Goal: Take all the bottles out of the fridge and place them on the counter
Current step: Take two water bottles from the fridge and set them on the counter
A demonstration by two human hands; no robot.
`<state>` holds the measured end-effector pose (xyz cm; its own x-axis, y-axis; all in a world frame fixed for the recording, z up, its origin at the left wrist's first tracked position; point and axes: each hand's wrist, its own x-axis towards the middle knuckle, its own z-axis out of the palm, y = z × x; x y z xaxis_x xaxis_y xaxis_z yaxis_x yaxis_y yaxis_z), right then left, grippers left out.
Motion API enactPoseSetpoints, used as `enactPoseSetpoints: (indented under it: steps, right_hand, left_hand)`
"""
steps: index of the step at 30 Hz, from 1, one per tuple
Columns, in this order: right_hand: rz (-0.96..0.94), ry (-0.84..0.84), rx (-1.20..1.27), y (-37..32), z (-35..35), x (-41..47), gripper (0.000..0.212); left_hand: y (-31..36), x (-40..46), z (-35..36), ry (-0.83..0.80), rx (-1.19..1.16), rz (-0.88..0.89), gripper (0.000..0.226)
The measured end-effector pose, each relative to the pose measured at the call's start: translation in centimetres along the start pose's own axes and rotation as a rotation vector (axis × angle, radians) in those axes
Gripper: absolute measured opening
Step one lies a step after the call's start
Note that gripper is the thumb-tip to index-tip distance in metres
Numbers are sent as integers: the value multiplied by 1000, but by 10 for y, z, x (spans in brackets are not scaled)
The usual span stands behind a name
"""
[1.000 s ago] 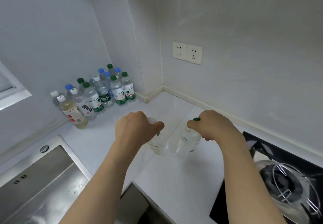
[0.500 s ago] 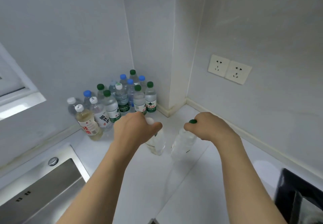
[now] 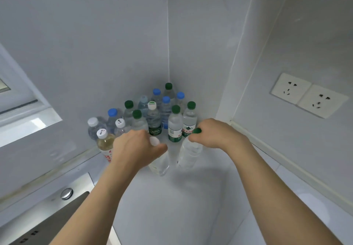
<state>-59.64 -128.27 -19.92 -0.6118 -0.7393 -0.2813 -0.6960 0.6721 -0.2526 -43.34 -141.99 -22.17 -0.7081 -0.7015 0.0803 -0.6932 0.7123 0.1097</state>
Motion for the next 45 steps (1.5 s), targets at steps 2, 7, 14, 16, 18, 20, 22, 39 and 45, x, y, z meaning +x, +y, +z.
enactPoseSetpoints:
  steps: [2, 7, 14, 16, 18, 20, 22, 39, 45]
  right_hand:
    - [-45, -10, -50, -10, 1, 24, 37]
    - [-130, -68, -162, -29, 5, 70, 37]
    - [-206, -89, -251, -49, 21, 123, 40]
    - [-229, -77, -276, -53, 24, 131, 38]
    - [-244, -91, -283, -55, 30, 138, 34]
    - [-250, -103, -279, -58, 36, 141, 28]
    - [-258, -79, -239, -59, 41, 145, 20]
    - [-188, -38, 12, -67, 65, 160, 25]
    - [-154, 17, 123, -56, 69, 146, 33]
  left_hand:
    - [-7, 15, 7, -21, 30, 13, 45]
    - [-18, 43, 23, -83, 59, 37, 41]
    - [-25, 75, 49, -139, 53, 73, 43]
    - [-27, 82, 56, -145, 50, 93, 41]
    - [-29, 89, 63, -149, 43, 103, 38]
    - [-30, 93, 70, -155, 35, 98, 34]
    - [-32, 96, 76, -164, 19, 79, 33]
    - [-41, 115, 94, -237, 27, 49, 30]
    - [-35, 117, 95, -250, -11, -26, 28]
